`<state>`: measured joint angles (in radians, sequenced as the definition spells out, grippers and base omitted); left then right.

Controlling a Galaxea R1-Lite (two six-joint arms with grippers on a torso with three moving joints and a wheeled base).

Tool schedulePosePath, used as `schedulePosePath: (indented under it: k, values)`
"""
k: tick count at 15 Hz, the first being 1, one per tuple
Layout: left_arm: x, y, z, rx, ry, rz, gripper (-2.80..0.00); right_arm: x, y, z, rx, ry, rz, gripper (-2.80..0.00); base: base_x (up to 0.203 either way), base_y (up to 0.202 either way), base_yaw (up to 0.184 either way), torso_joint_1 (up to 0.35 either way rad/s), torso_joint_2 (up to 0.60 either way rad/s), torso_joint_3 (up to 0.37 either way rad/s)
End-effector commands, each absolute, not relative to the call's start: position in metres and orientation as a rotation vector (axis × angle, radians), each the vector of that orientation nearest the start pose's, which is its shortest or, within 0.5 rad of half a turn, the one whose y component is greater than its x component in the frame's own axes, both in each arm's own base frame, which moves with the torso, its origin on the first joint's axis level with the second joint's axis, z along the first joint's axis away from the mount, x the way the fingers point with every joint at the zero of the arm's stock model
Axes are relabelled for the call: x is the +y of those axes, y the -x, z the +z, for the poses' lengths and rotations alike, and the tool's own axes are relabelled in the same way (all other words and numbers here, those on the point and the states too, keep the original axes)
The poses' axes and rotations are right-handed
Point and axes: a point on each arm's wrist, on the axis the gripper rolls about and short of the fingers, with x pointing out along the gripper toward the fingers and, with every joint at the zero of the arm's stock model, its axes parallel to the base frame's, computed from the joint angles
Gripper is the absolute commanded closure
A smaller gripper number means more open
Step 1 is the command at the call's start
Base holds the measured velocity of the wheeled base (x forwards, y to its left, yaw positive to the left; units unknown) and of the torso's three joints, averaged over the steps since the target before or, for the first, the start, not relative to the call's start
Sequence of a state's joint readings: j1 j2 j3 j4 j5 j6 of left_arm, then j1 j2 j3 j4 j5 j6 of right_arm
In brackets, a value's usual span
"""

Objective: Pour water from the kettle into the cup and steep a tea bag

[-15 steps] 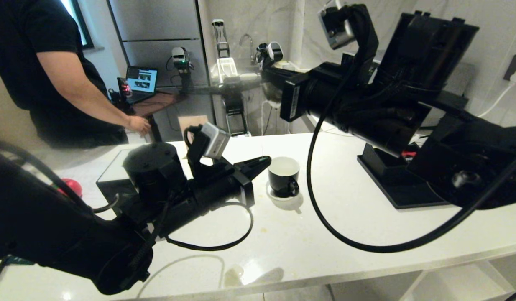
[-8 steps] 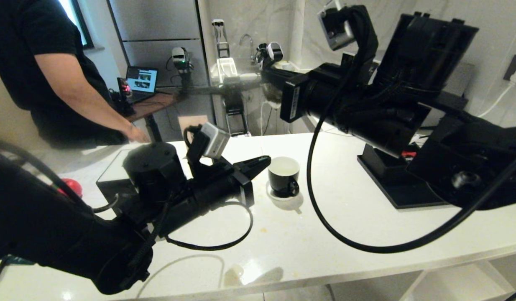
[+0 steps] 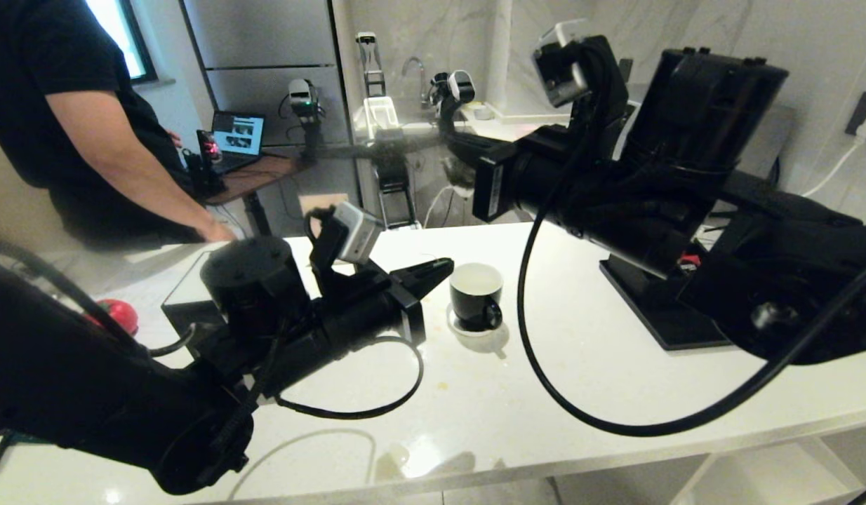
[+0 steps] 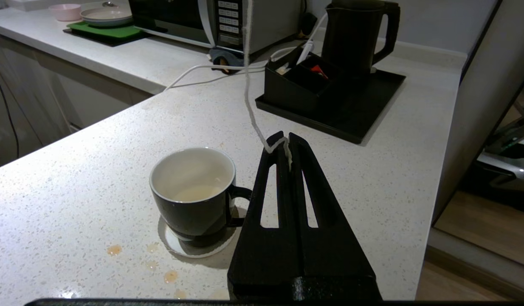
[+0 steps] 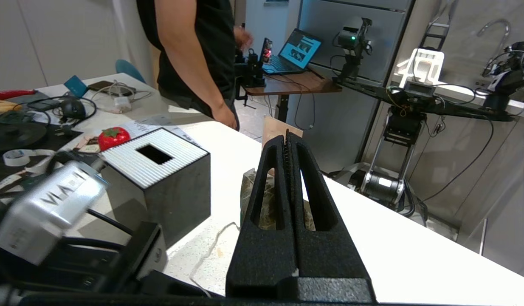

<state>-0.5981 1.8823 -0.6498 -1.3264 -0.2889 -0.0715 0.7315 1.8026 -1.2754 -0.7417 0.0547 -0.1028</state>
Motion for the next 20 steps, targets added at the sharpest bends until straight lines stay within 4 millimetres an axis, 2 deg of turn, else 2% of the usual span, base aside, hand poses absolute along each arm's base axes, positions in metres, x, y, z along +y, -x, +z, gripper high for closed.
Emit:
schedulePosePath:
  k: [1, 9, 20]
  values:
    - [-0.185, -0.262, 0.158, -0.078, 0.084, -0.888, 0.00, 0.236, -0.269, 0.284, -0.241, 0.028, 0.761, 0.00, 0.000, 0.000, 0.000, 0.000, 0.00, 0.000]
    - [-0.181, -0.261, 0.156, -0.069, 0.082, -0.879, 0.00, 0.224, -0.287, 0.269, -0.226, 0.015, 0.707, 0.00, 0.000, 0.000, 0.000, 0.000, 0.00, 0.000]
    - [-0.180, -0.261, 0.155, -0.064, 0.082, -0.877, 0.00, 0.214, -0.288, 0.233, -0.169, 0.032, 0.686, 0.00, 0.000, 0.000, 0.000, 0.000, 0.00, 0.000]
